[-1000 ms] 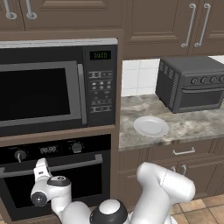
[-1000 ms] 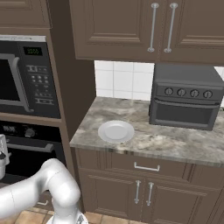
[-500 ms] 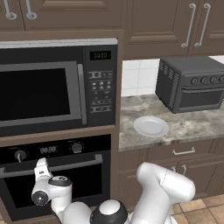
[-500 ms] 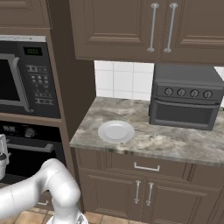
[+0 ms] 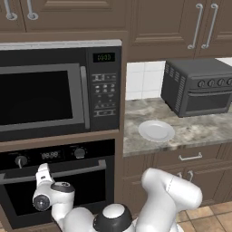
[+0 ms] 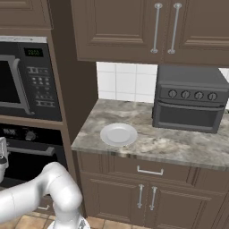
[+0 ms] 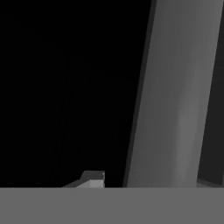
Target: Take the fish from the oven and place it on the plate on the counter.
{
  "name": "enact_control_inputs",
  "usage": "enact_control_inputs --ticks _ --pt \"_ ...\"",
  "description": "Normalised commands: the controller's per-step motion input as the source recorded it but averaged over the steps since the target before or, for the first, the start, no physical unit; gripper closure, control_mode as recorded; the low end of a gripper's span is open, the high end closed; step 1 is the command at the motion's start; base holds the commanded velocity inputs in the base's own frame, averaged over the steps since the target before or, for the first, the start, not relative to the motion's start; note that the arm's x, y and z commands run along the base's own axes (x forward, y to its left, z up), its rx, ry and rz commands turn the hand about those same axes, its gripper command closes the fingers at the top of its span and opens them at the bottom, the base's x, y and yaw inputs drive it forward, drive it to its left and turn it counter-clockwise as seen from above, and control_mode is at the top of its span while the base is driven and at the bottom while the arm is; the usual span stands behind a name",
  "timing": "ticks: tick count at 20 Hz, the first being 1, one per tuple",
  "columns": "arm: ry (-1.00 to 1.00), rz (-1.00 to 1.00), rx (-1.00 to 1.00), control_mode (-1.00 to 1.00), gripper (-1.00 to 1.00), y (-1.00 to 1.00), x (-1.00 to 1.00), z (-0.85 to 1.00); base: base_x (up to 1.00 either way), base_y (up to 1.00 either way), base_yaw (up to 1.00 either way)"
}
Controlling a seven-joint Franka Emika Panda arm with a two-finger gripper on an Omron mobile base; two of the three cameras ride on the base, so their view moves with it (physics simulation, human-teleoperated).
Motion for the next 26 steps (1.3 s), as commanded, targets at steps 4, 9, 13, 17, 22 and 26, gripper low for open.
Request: enact_control_inputs --ticks 4,9,13,17,22,26 --pt "0.00 0.00 0.00 -1.00 1.00 0.00 -0.06 -0.08 0.00 0.00 0.00" --pt "-0.01 0.04 0.00 -1.00 1.00 0.02 -0.48 -0.19 0.00 0.00 0.00" --pt "0.03 0.05 0.00 -1.00 1.00 0.08 -0.75 -0.45 0.00 0.00 0.00" --pt "0.15 0.04 0.00 -1.00 1.00 0.02 -0.58 -0.76 0.00 0.00 0.00" --pt "0.20 0.01 0.00 -1.00 1.00 0.00 -0.57 -0.99 0.00 0.00 0.00" --pt "0.20 0.00 0.00 -1.00 1.00 0.00 -0.73 -0.93 0.00 0.00 0.00"
